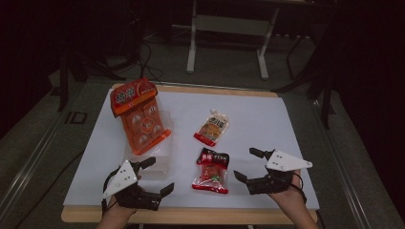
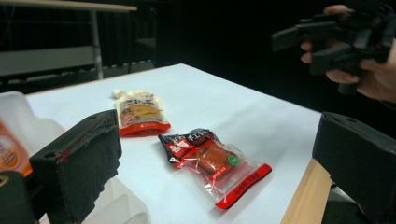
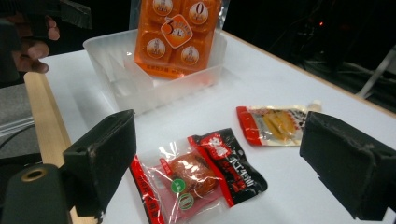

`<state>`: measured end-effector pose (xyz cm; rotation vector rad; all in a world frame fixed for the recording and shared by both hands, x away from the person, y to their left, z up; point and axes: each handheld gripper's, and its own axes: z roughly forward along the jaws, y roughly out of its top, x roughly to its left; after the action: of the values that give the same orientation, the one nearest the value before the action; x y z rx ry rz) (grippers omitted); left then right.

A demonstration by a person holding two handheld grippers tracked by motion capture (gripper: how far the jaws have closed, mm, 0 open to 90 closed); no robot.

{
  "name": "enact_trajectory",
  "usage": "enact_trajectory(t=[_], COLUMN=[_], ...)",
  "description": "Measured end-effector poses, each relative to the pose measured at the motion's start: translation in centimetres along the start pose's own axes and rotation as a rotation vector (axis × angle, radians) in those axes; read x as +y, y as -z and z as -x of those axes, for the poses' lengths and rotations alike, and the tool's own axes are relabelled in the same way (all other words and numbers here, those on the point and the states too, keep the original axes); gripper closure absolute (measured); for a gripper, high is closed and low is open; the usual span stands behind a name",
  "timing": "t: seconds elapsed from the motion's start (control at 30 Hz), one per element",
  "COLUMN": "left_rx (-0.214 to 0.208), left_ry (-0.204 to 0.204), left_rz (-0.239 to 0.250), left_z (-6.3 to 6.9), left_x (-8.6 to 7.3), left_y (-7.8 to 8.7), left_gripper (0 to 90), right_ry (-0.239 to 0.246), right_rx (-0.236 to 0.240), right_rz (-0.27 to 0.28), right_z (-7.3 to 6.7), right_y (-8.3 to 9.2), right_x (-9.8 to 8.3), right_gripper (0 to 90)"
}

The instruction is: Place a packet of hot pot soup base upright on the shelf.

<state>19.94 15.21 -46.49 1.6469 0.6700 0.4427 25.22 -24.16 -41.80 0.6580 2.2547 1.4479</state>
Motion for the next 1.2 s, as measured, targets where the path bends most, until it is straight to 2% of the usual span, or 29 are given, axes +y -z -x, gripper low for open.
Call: enact_trajectory(t=[0.07,0.13,0.23,0.27,0.33,0.43,0.53,0.67,0.73,0.8,0.83,1.0,1.07,1.2], left_rx=[0.006,-0.002,-0.016,-0.020,-0.034,-0.024,-0.029,-0.047,-0.055,-0.052,-0.056,-0.046,-0.042,-0.035], left_ry=[-0.033,-0.047,-0.070,-0.073,-0.073,-0.093,-0.108,-0.107,-0.100,-0.097,-0.095,-0.076,-0.064,-0.067], left_rz=[-0.005,0.008,0.000,-0.012,0.002,-0.007,-0.032,-0.026,-0.023,-0.025,-0.028,-0.016,-0.010,-0.021], left_z=[0.3,0.5,0.8,0.9,0.9,1.1,1.3,1.6,1.6,1.6,1.5,1.3,1.2,1.2], left_x=[-0.5,-1.1,-2.0,-2.2,-2.6,-2.9,-3.4,-3.7,-3.7,-3.8,-3.8,-3.9,-3.8,-3.9], left_y=[-0.1,-0.3,-0.5,-0.6,-0.7,-0.8,-1.1,-1.2,-1.4,-1.4,-1.5,-1.4,-1.3,-1.4], left_gripper=[1.8,1.8,1.8,1.8,1.8,1.8,1.8,1.8,1.8,1.9,1.8,1.9,1.8,1.9], right_ry=[-0.008,-0.022,-0.034,-0.037,-0.047,-0.073,-0.075,-0.079,-0.078,-0.072,-0.082,-0.055,-0.066,-0.096], right_rx=[0.002,0.009,0.019,0.020,0.026,0.043,0.048,0.065,0.092,0.091,0.109,0.074,0.072,0.060], right_rz=[-0.012,-0.018,-0.032,-0.035,-0.042,-0.052,-0.067,-0.099,-0.117,-0.129,-0.147,-0.207,-0.223,-0.248], right_z=[0.2,0.4,0.8,0.9,1.2,1.7,1.9,2.3,2.5,2.6,3.0,3.5,4.0,5.2], right_y=[-0.4,-0.6,-1.2,-1.3,-1.7,-2.5,-3.3,-4.6,-5.4,-5.8,-6.6,-8.1,-8.7,-9.6], right_x=[-0.2,-0.3,-0.5,-0.5,-0.6,-0.8,-1.1,-1.6,-2.0,-2.2,-2.5,-3.2,-3.6,-4.3], right_gripper=[10.8,10.8,11.2,12.4,13.1,13.1,13.3,16.2,18.5,20.2,20.3,22.5,25.5,30.2])
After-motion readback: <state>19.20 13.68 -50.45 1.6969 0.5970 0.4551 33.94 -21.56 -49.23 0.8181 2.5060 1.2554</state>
